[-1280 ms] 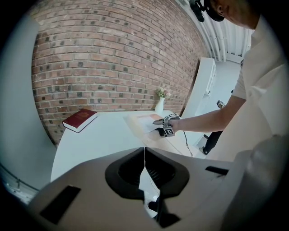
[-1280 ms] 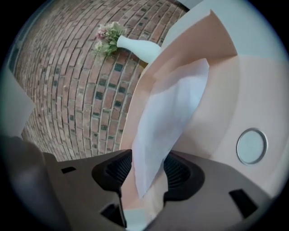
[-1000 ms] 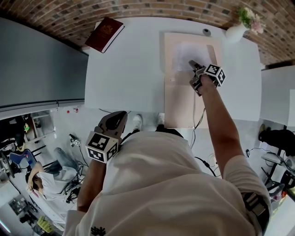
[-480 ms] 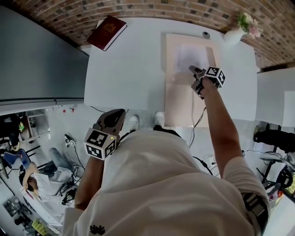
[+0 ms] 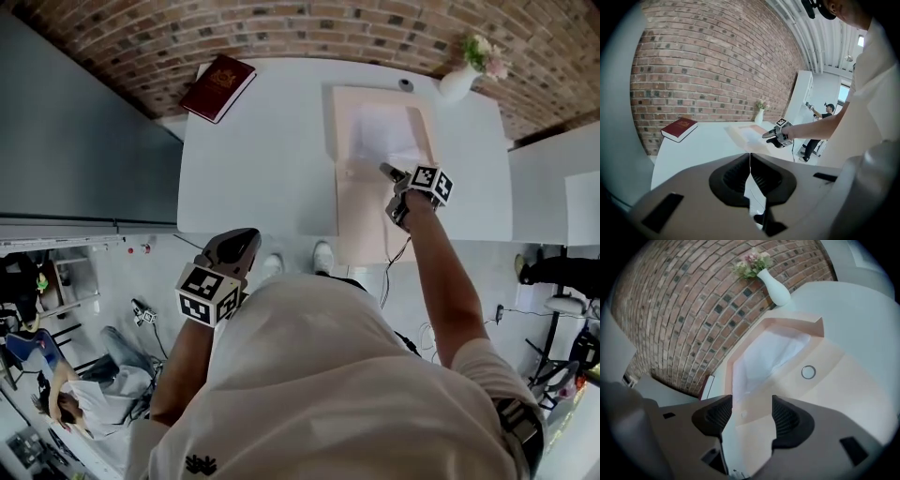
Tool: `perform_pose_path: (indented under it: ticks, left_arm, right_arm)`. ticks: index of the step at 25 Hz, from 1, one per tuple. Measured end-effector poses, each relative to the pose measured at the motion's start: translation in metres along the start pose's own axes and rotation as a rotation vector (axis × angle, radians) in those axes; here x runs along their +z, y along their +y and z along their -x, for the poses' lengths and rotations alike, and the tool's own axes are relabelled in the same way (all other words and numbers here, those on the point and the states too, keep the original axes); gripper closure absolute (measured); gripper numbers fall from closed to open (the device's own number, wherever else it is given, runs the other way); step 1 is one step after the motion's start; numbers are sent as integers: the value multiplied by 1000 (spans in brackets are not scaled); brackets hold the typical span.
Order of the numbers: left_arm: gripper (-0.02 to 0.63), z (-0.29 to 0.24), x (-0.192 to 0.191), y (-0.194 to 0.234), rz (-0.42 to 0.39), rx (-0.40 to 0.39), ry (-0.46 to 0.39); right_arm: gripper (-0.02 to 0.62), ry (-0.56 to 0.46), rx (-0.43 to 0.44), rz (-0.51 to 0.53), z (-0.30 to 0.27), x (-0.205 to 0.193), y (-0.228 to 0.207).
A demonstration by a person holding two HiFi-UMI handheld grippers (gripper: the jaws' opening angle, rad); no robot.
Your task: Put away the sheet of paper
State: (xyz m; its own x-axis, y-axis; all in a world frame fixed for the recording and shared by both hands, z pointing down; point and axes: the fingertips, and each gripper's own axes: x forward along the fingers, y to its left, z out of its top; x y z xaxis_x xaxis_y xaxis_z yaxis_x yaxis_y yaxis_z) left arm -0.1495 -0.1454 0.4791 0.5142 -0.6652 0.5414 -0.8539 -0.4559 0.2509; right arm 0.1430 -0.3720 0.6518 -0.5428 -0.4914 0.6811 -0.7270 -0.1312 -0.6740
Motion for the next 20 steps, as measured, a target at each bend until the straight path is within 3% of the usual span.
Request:
perform_pose_path:
  ticks: [6, 12, 20]
  left_arm:
    - [581, 12, 3, 10, -40, -49, -17]
    - [581, 29, 6, 20, -72, -103, -30]
    - [581, 61, -6, 38, -95, -149, -36]
  right_arm:
    - [322, -11, 31, 115, 33, -48, 32]
    - [537, -82, 21, 270, 69, -84, 64]
    - [566, -77, 72, 451, 82, -166, 111]
